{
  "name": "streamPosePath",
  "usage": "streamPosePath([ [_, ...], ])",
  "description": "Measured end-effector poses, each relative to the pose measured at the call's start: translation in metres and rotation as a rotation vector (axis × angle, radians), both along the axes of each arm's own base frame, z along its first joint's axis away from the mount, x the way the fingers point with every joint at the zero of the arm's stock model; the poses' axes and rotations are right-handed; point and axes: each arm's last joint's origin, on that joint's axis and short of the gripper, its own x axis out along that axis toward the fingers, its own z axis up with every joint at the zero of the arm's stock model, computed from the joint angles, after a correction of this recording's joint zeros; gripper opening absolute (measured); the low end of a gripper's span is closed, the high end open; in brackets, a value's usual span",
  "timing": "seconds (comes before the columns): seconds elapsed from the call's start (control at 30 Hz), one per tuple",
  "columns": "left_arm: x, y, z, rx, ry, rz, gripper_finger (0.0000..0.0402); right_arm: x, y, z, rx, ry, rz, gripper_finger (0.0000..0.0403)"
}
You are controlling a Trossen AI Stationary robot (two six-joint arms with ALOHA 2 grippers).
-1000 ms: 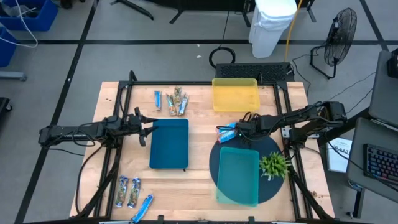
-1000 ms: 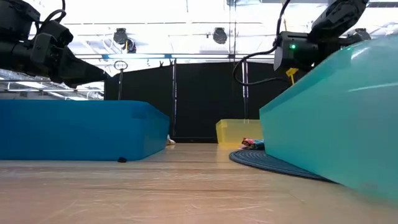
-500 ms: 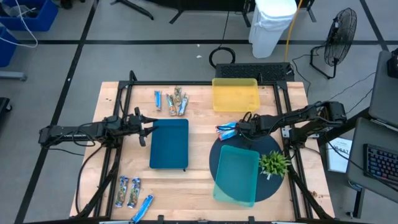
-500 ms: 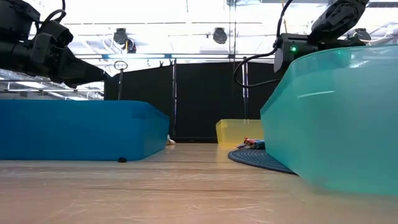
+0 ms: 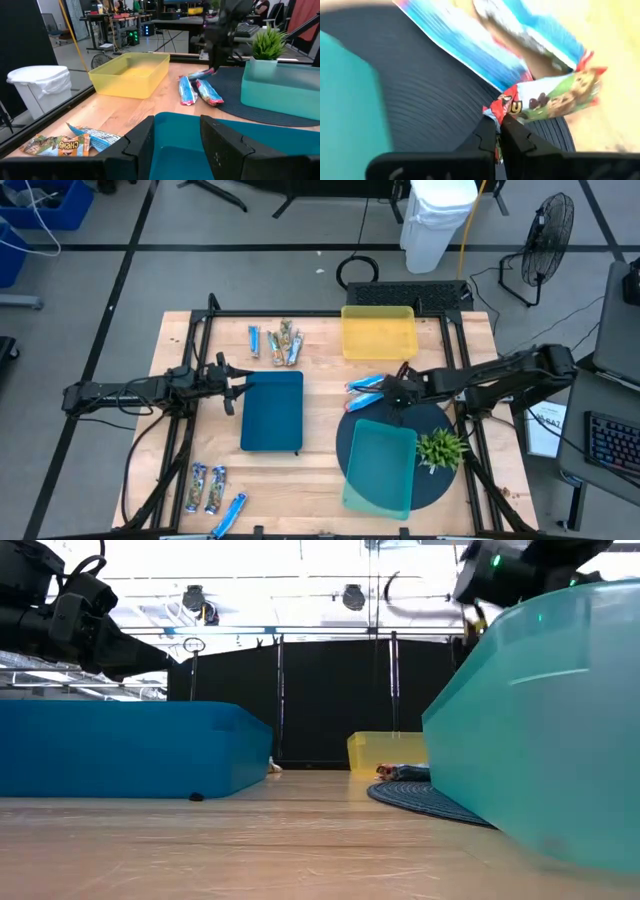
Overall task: Pick and place Granola Bars by type
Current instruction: Put the right red granola bar into the green bin
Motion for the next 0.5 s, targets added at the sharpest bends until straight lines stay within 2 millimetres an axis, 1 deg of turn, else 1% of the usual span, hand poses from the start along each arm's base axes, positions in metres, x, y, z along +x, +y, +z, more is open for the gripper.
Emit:
streamPosePath([
  [0.27,0.000,0.000,0.000,0.000,0.000,0.000,0.0161,-0.003,0.019,0.032,0.021,-0.258,0.095,0.0001],
  [0.5,0.000,0.000,0.000,0.000,0.000,0.000,0.0161,0.000,0.045,0.058,0.122,-0.502,0.303,0.0000],
])
